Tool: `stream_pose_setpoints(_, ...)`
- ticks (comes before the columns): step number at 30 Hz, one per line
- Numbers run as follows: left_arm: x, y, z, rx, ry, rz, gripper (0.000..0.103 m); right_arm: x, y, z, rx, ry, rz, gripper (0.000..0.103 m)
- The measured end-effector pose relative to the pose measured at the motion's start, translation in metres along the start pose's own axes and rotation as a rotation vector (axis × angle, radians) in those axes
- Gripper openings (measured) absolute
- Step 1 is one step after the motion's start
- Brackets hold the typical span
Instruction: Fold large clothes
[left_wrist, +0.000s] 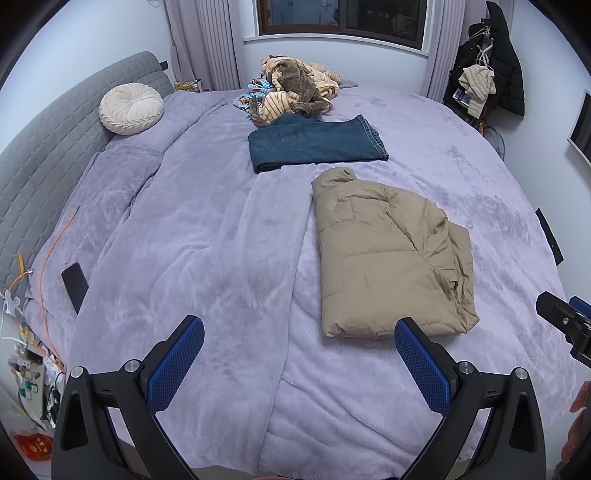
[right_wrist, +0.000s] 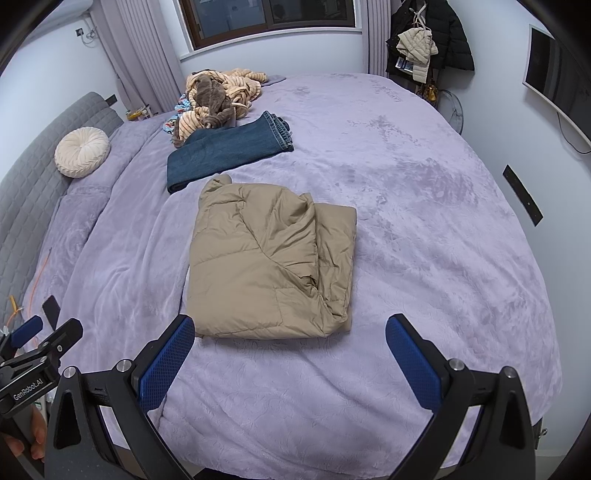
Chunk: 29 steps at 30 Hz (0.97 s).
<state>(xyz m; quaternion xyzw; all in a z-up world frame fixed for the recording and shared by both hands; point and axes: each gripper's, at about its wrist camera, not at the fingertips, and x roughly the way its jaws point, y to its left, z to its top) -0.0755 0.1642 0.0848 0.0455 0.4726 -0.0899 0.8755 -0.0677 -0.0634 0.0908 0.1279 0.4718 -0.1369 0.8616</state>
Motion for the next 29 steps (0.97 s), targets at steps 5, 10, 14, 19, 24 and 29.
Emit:
stream_pose_setpoints(5, 0.0006, -0.0015, 0.0004, -0.002, 0.0, -0.001, 0.103, -0.0001, 0.0002, 0.0002, -0.001, 0.0, 0.0, 0.103)
stream_pose_setpoints(10, 0.0008, -0.0009, 0.0011, -0.003, -0.002, -0.001, 0.103, -0.0004, 0.0015, 0.0009, -0.005, 0.001, 0.001, 0.103)
stream_pose_setpoints(14, 0.0013, -0.0012, 0.0018, -0.002, -0.002, 0.0, 0.103, -0.0006, 0.002, 0.0006, -0.004, 0.001, 0.0, 0.103)
stream_pose_setpoints(19, 0.0007, -0.0017, 0.0024, -0.003, -0.003, -0.004, 0.103, -0.0004, 0.0026, 0.0005, -0.004, 0.003, 0.0, 0.103)
stream_pose_setpoints(24, -0.0005, -0.0041, 0.0054, -0.01, -0.015, -0.017, 0.103, 0.0002, 0.0032, 0.0013, -0.004, 0.006, -0.002, 0.103)
stream_pose_setpoints(29, -0.0014, -0.0091, 0.0059, -0.003, -0.019, -0.02, 0.103, -0.0002, 0.0032, 0.0019, -0.003, 0.006, -0.001, 0.103)
